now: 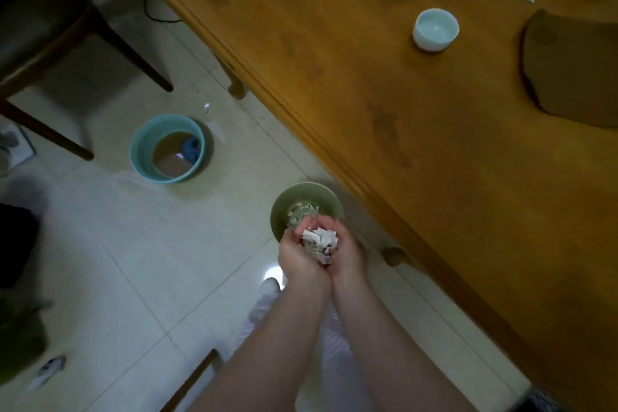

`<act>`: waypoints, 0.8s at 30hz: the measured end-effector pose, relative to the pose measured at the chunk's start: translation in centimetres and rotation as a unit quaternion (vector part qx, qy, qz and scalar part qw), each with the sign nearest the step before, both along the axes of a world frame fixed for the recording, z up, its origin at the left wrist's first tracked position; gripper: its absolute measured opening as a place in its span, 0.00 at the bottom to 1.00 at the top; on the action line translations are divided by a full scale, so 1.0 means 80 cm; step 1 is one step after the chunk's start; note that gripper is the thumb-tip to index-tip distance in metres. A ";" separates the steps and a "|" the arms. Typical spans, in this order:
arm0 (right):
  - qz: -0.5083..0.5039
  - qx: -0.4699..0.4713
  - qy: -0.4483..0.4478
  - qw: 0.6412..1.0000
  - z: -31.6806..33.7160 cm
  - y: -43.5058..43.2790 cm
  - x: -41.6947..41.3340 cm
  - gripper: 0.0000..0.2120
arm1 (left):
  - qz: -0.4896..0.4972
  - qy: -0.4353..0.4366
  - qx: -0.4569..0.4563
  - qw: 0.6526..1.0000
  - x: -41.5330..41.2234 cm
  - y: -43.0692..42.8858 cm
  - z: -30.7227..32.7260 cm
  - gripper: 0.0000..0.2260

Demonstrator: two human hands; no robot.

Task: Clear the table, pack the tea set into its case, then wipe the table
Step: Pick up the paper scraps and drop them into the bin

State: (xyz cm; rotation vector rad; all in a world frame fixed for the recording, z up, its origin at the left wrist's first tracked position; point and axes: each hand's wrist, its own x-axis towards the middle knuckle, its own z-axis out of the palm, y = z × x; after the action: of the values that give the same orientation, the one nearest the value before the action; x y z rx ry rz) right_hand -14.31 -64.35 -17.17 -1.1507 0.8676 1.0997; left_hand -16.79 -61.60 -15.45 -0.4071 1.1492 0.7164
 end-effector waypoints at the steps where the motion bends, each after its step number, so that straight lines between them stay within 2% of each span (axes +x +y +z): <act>1: -0.019 -0.002 -0.003 1.000 -0.013 0.007 0.001 0.35 | -0.010 -0.013 0.004 1.000 0.001 0.009 -0.019 0.08; 4: -0.063 0.006 -0.009 0.998 -0.062 0.027 0.000 0.42 | -0.063 0.034 -0.001 0.997 0.000 0.031 -0.075 0.17; 8: -0.106 -0.011 -0.006 0.994 -0.130 0.051 -0.003 0.48 | -0.114 0.081 -0.014 0.990 -0.002 0.061 -0.135 0.18; 9: -0.109 -0.024 -0.010 0.994 -0.141 0.057 0.000 0.45 | -0.122 0.086 -0.018 0.989 -0.002 0.068 -0.148 0.19; 12: -0.106 -0.051 -0.010 0.993 -0.171 0.065 0.005 0.19 | -0.156 0.048 -0.020 0.986 -0.011 0.079 -0.193 0.23; 15: -0.093 -0.050 -0.005 0.994 -0.195 0.059 0.011 0.12 | -0.179 0.031 -0.015 0.983 -0.017 0.082 -0.218 0.27; 19: -0.052 -0.029 0.001 0.998 -0.195 0.058 0.017 0.23 | -0.216 0.024 0.005 0.976 -0.020 0.086 -0.223 0.30; 24: -0.050 -0.023 -0.019 0.998 -0.166 0.061 0.023 0.25 | -0.231 0.017 0.020 0.973 -0.020 0.092 -0.193 0.31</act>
State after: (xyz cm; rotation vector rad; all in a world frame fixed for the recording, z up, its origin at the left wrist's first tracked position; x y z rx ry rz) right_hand -12.46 -59.44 -30.42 -1.1509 0.9141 0.9778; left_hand -18.41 -54.25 -30.91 -0.0839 1.2036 0.3369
